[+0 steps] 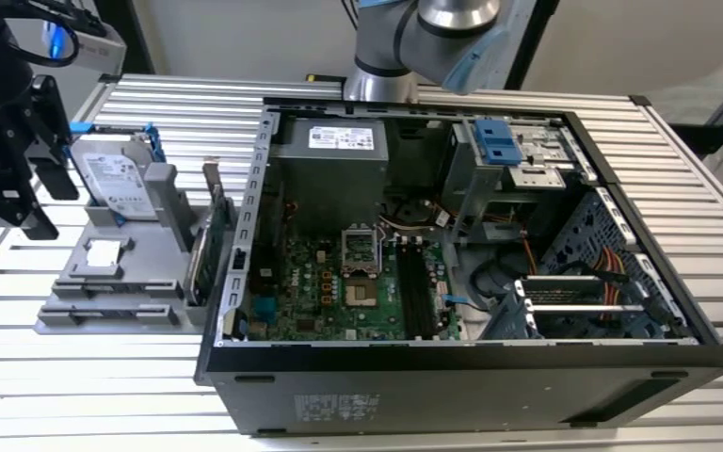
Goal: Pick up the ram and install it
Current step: 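Pick up the ram and move it above insertion slot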
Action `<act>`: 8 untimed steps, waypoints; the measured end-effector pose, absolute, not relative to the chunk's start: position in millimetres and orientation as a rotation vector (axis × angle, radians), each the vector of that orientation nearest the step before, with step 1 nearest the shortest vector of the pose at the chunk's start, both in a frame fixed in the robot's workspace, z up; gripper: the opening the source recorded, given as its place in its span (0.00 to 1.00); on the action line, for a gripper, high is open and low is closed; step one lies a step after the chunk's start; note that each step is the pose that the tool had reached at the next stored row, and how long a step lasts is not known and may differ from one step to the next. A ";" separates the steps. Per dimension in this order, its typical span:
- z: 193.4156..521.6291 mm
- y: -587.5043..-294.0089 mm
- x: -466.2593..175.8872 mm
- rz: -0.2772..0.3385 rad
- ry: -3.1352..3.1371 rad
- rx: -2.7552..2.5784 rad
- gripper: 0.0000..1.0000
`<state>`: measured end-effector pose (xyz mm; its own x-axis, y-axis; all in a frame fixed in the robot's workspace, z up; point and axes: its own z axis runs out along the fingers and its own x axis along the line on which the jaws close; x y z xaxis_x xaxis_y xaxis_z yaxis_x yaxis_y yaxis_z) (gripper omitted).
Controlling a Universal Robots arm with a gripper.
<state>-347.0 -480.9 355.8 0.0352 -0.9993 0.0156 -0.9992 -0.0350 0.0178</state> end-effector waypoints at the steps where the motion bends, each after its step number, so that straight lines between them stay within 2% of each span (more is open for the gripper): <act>1: 355.0 -480.8 -347.0 -0.002 -2.166 2.243 1.00; 8: 349.3 -480.2 -347.8 -0.002 -2.166 2.243 1.00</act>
<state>-347.8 -480.2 349.3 0.0352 -0.9993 0.0156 -0.9992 -0.0349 0.0178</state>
